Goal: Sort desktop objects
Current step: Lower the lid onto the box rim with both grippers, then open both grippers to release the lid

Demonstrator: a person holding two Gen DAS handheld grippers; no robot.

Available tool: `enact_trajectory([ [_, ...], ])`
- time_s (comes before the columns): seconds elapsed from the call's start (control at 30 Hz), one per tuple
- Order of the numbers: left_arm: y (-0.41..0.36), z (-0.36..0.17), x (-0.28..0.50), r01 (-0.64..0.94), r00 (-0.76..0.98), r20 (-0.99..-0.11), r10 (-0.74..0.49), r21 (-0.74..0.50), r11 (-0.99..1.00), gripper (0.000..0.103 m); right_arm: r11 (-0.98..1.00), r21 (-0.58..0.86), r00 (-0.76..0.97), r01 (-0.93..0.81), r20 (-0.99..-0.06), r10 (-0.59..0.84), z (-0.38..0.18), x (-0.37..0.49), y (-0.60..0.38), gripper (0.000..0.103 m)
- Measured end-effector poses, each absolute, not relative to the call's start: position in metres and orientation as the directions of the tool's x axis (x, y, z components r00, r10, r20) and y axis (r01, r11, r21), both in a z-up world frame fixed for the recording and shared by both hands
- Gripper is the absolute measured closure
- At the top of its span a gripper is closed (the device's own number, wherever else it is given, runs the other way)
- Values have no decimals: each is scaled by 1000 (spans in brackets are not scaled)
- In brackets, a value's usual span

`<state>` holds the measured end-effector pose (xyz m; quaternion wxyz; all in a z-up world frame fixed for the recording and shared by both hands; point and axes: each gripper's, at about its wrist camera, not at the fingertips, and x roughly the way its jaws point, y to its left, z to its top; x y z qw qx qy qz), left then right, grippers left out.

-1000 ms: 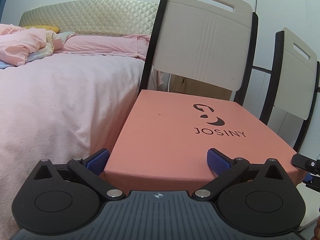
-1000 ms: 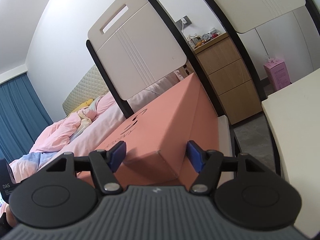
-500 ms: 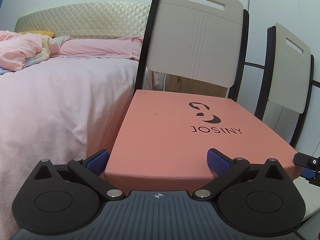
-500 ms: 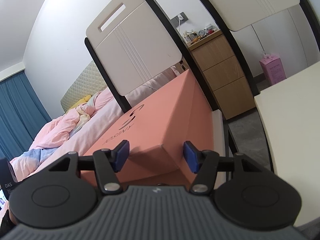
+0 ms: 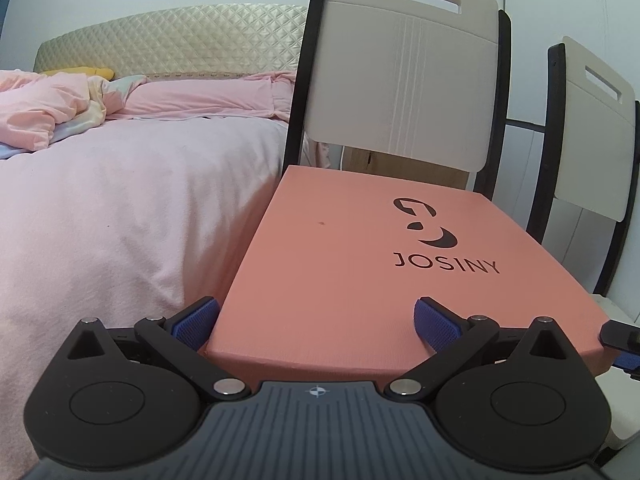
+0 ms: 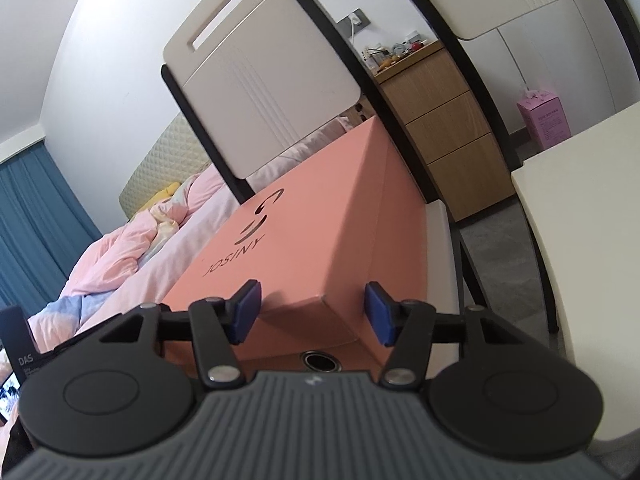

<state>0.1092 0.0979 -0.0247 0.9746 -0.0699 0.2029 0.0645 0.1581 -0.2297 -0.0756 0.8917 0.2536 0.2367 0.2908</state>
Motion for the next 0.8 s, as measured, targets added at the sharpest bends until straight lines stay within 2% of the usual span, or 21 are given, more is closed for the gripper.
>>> enact_trajectory([
  [0.3, 95, -24, 112, -145, 912, -397, 98, -90, 985, 0, 713, 567, 710, -412, -291, 642, -73, 150, -231, 45],
  [0.4, 95, -24, 118, -148, 913, -396, 102, -86, 985, 0, 745, 504, 734, -436, -279, 619, -68, 151, -226, 45],
  [0.43, 96, -24, 119, -147, 912, -398, 101, -86, 985, 0, 755, 483, 742, -443, -275, 611, -67, 151, -225, 46],
  [0.5, 95, -22, 117, -144, 914, -393, 102, -78, 987, 0, 774, 439, 758, -456, -265, 596, -64, 152, -222, 54],
  [0.8, 62, -10, 72, -100, 962, -253, 99, 10, 995, 0, 836, 328, 820, -439, -235, 523, -37, 129, -222, 55],
])
